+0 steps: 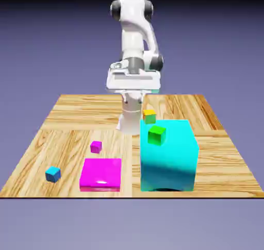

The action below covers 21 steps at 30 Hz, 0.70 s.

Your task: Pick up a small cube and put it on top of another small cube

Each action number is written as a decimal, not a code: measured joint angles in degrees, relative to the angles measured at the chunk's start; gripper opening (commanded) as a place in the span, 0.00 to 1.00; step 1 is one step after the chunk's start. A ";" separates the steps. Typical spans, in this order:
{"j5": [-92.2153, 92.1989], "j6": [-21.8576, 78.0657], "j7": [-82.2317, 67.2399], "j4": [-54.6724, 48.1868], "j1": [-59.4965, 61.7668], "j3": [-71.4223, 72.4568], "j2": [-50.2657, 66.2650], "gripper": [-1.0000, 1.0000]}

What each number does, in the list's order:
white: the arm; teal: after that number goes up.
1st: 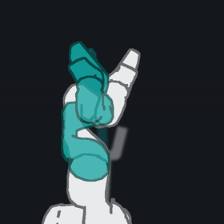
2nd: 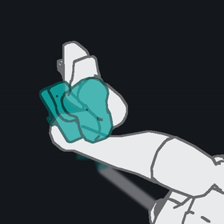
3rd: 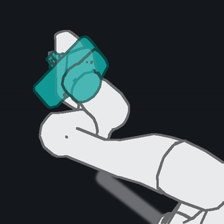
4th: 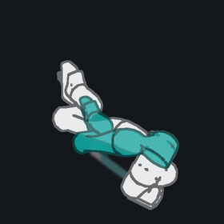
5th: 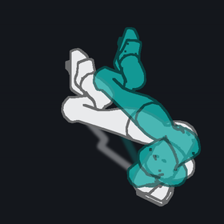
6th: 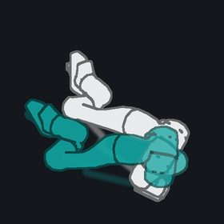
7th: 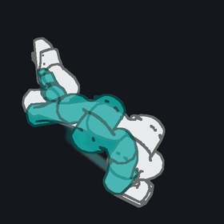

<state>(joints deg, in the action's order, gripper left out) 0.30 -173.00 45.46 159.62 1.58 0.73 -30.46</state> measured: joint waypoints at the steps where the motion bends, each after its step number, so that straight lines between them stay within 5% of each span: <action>1: 0.25 0.83 2.49 -1.14 1.88 0.60 1.83 0.50; 21: 5.23 17.47 52.33 -24.04 39.51 12.68 38.37 0.50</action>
<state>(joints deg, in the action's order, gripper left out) 5.53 -155.53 97.79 135.58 41.09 13.40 7.91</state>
